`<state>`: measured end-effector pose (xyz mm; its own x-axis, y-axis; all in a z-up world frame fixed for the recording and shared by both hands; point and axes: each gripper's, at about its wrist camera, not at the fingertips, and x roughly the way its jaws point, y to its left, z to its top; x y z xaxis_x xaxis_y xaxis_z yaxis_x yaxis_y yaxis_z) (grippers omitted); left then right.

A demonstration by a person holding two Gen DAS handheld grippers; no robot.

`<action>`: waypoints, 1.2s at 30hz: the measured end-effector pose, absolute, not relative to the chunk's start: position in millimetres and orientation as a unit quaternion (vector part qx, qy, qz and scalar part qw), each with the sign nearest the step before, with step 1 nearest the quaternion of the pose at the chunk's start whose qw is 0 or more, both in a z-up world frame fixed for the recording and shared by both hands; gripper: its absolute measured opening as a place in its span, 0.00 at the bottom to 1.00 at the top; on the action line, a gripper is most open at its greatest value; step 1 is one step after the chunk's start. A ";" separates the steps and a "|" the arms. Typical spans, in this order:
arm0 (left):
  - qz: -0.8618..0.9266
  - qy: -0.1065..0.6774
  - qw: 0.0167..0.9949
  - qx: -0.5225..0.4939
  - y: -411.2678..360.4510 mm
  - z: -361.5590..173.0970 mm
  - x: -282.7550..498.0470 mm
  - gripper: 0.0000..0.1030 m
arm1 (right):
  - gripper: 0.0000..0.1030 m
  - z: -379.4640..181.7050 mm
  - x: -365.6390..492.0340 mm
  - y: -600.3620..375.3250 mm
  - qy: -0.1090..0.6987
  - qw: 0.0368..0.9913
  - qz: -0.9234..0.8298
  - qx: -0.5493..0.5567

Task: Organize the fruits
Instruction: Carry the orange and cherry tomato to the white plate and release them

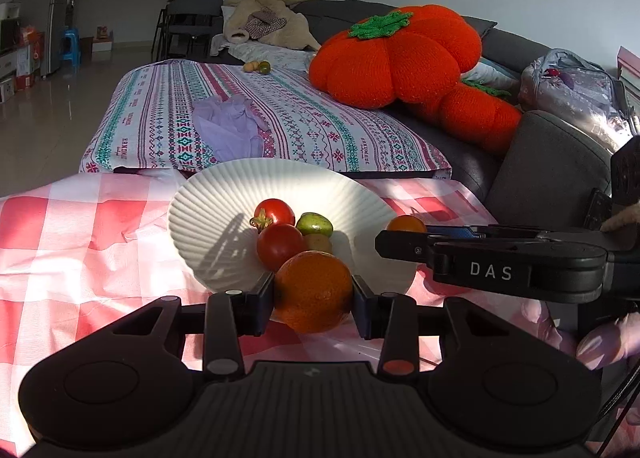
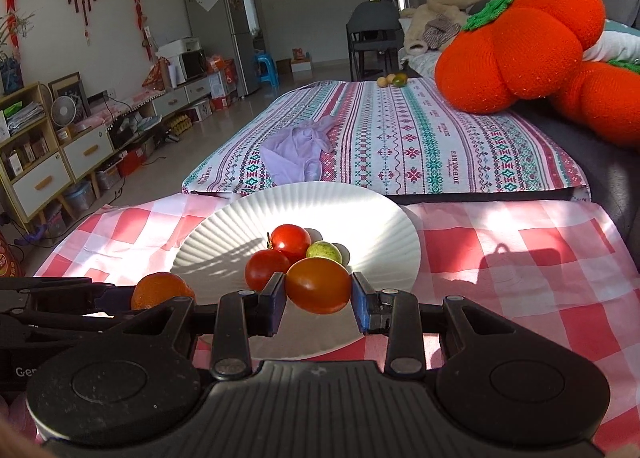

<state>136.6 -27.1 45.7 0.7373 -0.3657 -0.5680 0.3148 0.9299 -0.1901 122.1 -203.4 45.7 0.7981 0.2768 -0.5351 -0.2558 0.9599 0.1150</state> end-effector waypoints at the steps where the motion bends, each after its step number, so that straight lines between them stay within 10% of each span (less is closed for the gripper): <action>1: -0.185 0.315 0.930 -0.037 -29.0 44.2 138.9 0.40 | 0.31 44.5 122.8 -204.4 0.286 0.948 0.139 0.020; 22: -0.187 0.316 0.930 -0.019 -29.4 41.4 151.3 0.38 | 0.33 37.6 124.4 -202.3 0.301 0.943 0.139 -0.001; 36: -0.176 0.312 0.933 -0.024 -17.2 61.3 125.0 0.57 | 0.56 56.9 102.3 -196.4 0.299 0.942 0.150 -0.027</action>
<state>125.0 -17.2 61.3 0.7432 -0.3431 -0.5744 0.3130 0.9371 -0.1548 102.3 -196.4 56.9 0.7766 0.2657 -0.5713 -0.2982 0.9537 0.0382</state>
